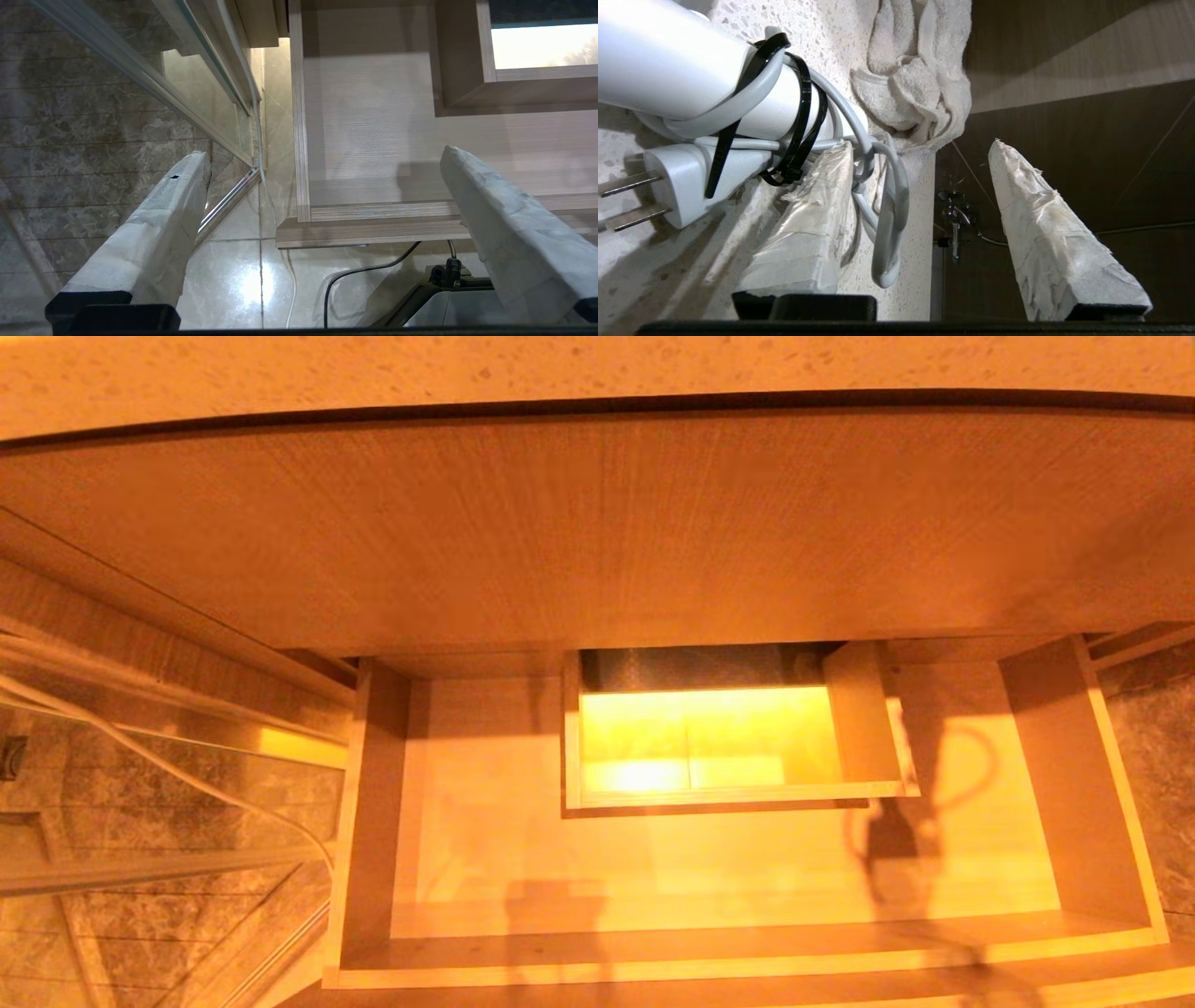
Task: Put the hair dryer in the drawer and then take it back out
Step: Place it on the countertop
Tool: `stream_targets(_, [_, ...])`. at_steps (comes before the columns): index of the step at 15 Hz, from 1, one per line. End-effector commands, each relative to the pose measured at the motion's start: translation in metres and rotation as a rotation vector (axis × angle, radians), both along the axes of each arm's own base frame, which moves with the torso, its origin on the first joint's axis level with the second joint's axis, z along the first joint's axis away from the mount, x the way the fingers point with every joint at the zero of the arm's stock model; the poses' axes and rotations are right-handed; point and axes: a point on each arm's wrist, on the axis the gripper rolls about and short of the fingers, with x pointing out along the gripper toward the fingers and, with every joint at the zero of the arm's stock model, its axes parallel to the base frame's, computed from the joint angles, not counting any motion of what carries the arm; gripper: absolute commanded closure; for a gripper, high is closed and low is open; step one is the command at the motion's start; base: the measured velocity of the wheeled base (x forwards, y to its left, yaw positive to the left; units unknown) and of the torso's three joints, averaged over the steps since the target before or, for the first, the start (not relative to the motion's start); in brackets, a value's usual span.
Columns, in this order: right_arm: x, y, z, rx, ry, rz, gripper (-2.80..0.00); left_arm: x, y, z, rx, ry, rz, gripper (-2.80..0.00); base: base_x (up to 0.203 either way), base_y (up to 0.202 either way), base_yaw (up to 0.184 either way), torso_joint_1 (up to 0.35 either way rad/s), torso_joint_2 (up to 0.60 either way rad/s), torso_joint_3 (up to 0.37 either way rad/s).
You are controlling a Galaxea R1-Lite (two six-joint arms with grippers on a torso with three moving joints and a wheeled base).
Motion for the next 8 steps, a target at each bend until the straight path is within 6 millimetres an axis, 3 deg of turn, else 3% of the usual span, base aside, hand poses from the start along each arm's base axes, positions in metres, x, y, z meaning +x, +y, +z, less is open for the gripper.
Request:
stream_targets(1, [0.0,0.0,-0.001,-0.003,0.009,-0.003,-2.8,0.0,0.0,0.0,0.0,0.0,0.0,-2.8,0.0,0.0,0.0,0.0,0.0,0.0])
stream_targets(4, [-0.015,0.005,-0.001,-0.009,0.005,-0.006,-2.8,0.0,0.0,0.0,0.0,0.0,0.0,-2.8,0.0,0.0,0.0,0.0,0.0,0.0])
stream_targets(5, [-0.024,0.008,-0.003,-0.025,0.014,-0.013,-2.0,0.0,0.0,0.0,0.0,0.0,0.0,-2.8,0.0,0.0,0.0,0.0,0.0,0.0])
stream_targets(6, [-0.037,0.012,-0.003,-0.047,0.01,-0.025,0.0,0.0,0.0,0.0,0.0,0.0,0.0,-2.8,0.0,0.0,0.0,0.0,0.0,0.0])
stream_targets(8, [-0.068,0.021,-0.004,-0.069,-0.034,-0.032,0.0,0.0,0.0,0.0,0.0,0.0,0.0,-2.8,0.0,0.0,0.0,0.0,0.0,0.0])
